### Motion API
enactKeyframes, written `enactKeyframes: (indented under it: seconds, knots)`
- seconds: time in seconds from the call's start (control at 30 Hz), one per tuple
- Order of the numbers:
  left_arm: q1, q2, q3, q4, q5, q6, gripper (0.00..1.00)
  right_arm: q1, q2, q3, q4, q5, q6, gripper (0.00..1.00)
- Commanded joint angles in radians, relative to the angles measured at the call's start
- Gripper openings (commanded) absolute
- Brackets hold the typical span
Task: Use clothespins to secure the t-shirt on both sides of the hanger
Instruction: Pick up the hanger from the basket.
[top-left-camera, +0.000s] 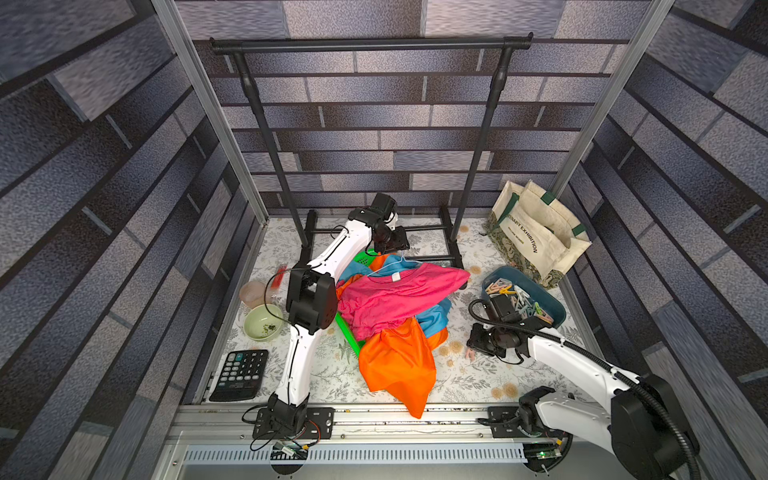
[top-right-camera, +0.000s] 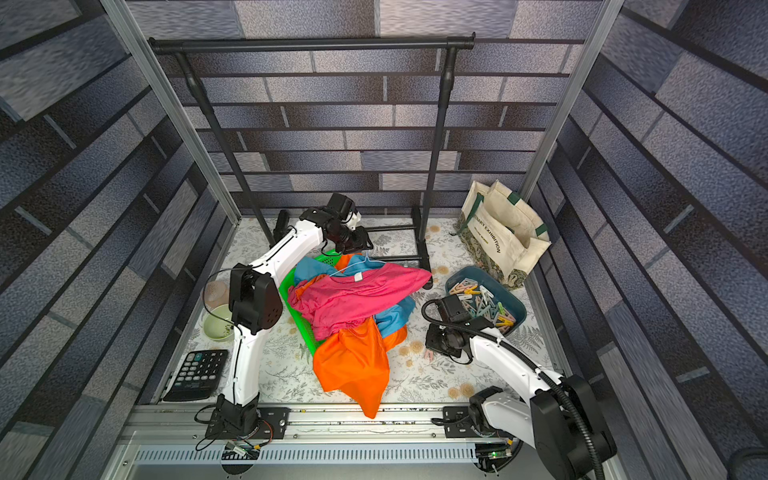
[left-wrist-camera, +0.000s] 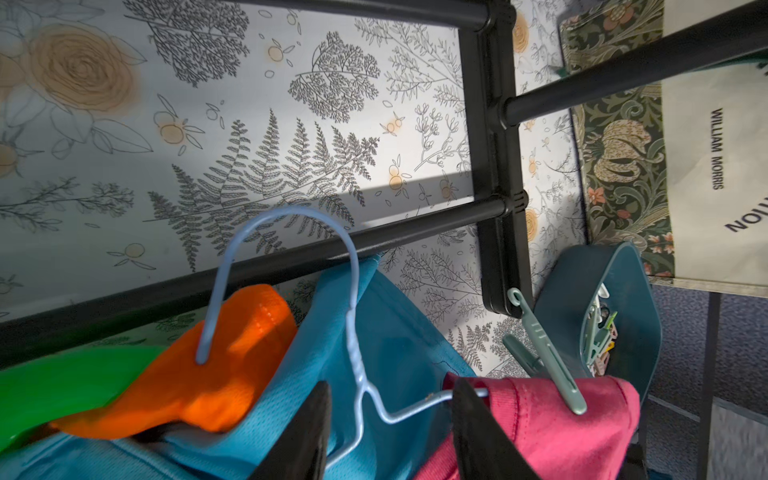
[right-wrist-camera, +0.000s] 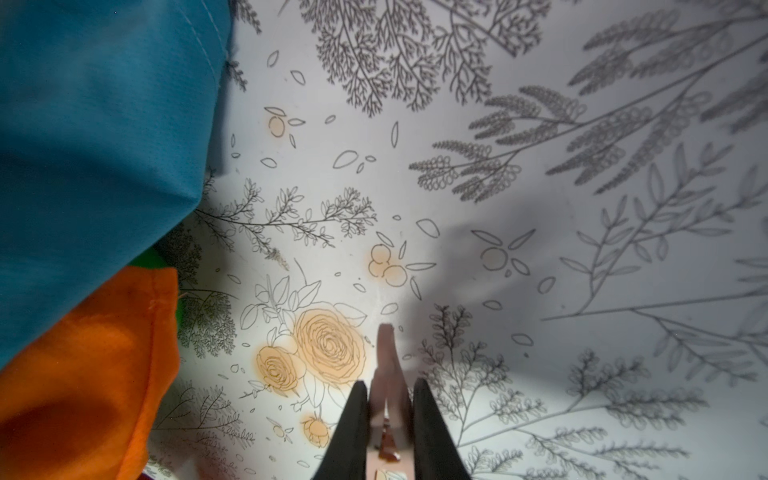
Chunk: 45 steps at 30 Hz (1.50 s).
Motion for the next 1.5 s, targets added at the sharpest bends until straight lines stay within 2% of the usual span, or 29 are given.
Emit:
enactKeyframes:
  seconds: [0.0,0.23,0.4,0.57,0.77,0.87,1.03,1.17,1.3,1.47]
  knots:
    - [-0.011,0.059,0.074,-0.111,-0.068,0.021,0.46,-0.008,-0.017,-0.017,-0.017,0.012,0.004,0.00]
    - [-0.026,0.089,0.113,-0.129,-0.111,0.003,0.47,-0.010,-0.031,-0.022,-0.023,0.022,0.001,0.00]
    - [-0.029,0.112,0.108,-0.097,-0.093,-0.025,0.34,-0.009,-0.024,-0.019,-0.024,0.017,-0.002,0.00]
    - [-0.023,0.113,0.107,-0.080,-0.071,-0.052,0.11,-0.009,-0.042,-0.012,-0.045,0.027,-0.004,0.00]
    - [-0.002,0.029,0.147,-0.102,-0.121,-0.074,0.05,-0.009,-0.069,-0.003,-0.070,0.027,-0.003,0.00]
    - [-0.006,-0.029,0.259,-0.198,-0.283,-0.072,0.00,-0.009,-0.099,0.009,-0.074,0.020,-0.004,0.00]
    - [-0.079,-0.087,0.563,-0.384,-0.687,-0.033,0.00,-0.008,-0.174,0.050,-0.065,0.003,-0.020,0.00]
    - [-0.136,-0.116,0.732,-0.433,-0.951,0.010,0.00,-0.007,-0.204,0.097,-0.070,0.001,-0.032,0.00]
    - [-0.202,-0.197,0.739,-0.288,-1.181,0.138,0.00,-0.008,-0.216,0.137,-0.059,0.002,-0.033,0.00]
    - [-0.277,-0.264,0.740,0.046,-1.316,0.404,0.00,-0.004,-0.227,0.187,-0.040,-0.003,-0.038,0.00]
